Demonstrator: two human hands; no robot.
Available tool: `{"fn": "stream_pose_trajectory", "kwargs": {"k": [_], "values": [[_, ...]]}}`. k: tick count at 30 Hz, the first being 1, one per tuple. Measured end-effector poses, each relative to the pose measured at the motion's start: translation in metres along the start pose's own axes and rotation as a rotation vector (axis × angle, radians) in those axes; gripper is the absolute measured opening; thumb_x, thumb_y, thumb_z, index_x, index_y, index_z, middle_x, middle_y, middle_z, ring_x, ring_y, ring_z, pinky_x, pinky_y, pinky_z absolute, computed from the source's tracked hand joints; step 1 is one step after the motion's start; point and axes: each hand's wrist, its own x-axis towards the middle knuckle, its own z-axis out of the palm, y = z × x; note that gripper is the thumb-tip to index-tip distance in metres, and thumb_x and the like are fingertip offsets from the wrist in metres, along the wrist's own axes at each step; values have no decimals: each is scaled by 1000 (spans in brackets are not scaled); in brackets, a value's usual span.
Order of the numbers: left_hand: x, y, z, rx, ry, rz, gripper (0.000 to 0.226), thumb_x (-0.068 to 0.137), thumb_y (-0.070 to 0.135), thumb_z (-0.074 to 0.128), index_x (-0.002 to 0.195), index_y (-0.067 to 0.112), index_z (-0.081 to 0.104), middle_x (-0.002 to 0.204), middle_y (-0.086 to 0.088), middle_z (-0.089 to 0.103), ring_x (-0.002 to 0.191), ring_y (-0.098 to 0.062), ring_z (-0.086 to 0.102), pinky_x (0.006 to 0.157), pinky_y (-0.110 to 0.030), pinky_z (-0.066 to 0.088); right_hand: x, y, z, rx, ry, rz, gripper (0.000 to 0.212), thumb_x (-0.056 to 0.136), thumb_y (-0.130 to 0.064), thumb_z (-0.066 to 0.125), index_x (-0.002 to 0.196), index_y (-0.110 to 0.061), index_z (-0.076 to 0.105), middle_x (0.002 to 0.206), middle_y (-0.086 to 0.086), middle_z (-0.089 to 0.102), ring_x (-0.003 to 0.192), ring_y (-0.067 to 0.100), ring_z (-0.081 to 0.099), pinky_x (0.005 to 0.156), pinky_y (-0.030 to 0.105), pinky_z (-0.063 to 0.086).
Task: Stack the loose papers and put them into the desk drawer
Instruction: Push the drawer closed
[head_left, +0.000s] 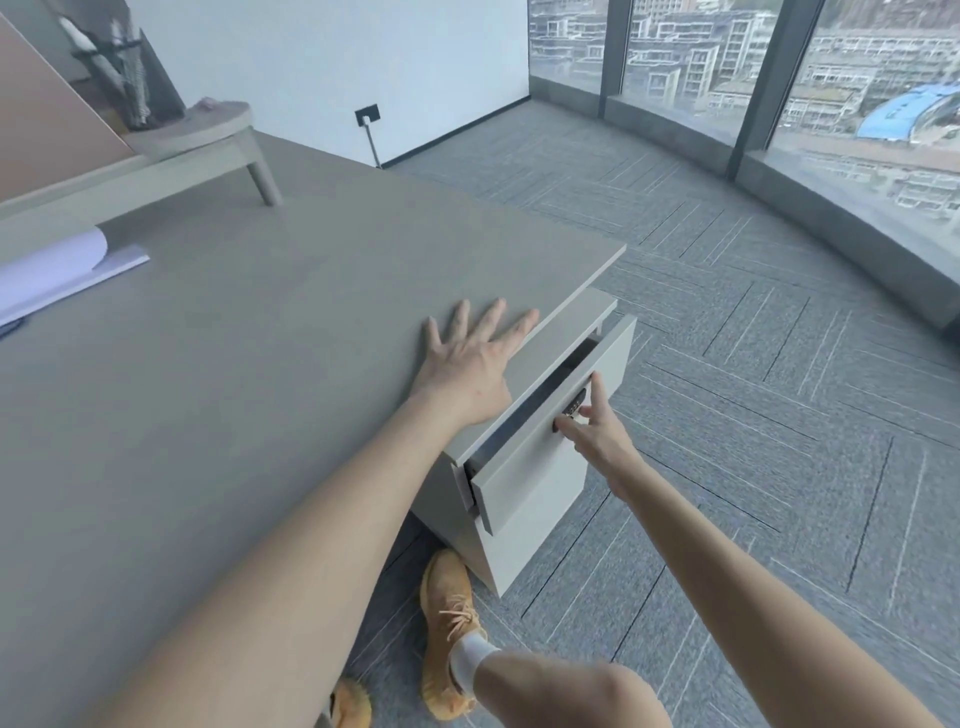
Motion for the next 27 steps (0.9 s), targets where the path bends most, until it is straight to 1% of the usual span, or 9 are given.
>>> {"fn": "stream_pose_trajectory", "kwargs": {"k": [3,6,8,10,13,18,22,25,27], "values": [[0,0,0,1,0,0,90,91,19,50,156,45,-7,170,3,-5,154,-38,-4,119,-66,4,5,-5,6,-3,-2,-14,87,83,-30,61,156,-30,15,127,15,56,121,37,52,98,57,48],[-1,0,1,-5,6,-2,91,89,16,48,156,45,-5,170,3,-4,154,-38,-4,119,-67,4,7,-9,12,21,6,-30,70,86,-21,62,147,-25,26,125,28,57,116,43,54,93,58,51],[0,0,1,-7,8,-3,91,88,16,48,156,45,-4,170,2,-4,154,-38,-4,118,-67,4,10,-13,16,41,1,-31,59,85,-18,61,136,-24,33,119,30,59,99,41,59,80,50,53],[0,0,1,-4,8,-1,91,88,19,49,156,45,-4,170,2,-4,154,-39,-4,118,-67,4,16,-16,19,54,12,-22,52,77,-20,60,124,-27,37,111,30,62,79,30,57,68,43,49],[1,0,2,-9,12,2,87,90,22,48,156,45,-4,170,2,-4,154,-39,-4,118,-68,4,24,-14,22,72,43,5,50,72,-19,59,117,-31,40,102,30,65,71,26,55,64,42,48],[2,0,4,-13,22,2,83,93,25,45,157,44,-4,170,0,-3,154,-41,-4,117,-69,3,35,-8,27,62,46,17,64,69,-28,59,128,-35,35,103,28,65,71,25,53,64,44,50],[1,1,4,-3,19,4,87,91,29,51,157,44,-4,170,0,-4,154,-41,-4,117,-69,4,41,-6,26,12,4,44,88,69,-36,59,146,-43,18,105,21,65,82,27,59,81,55,56],[0,0,4,-5,22,12,90,89,35,55,157,44,-3,170,0,-3,154,-41,-3,117,-69,5,36,-11,26,-6,-12,54,94,73,-35,59,151,-44,8,111,20,64,95,33,64,83,51,55],[-2,1,3,-16,31,10,89,89,39,55,157,44,-1,171,0,-1,154,-41,-2,117,-68,5,29,-20,25,-32,-17,56,90,78,-29,59,152,-38,9,109,17,63,96,34,62,76,45,53]]}}
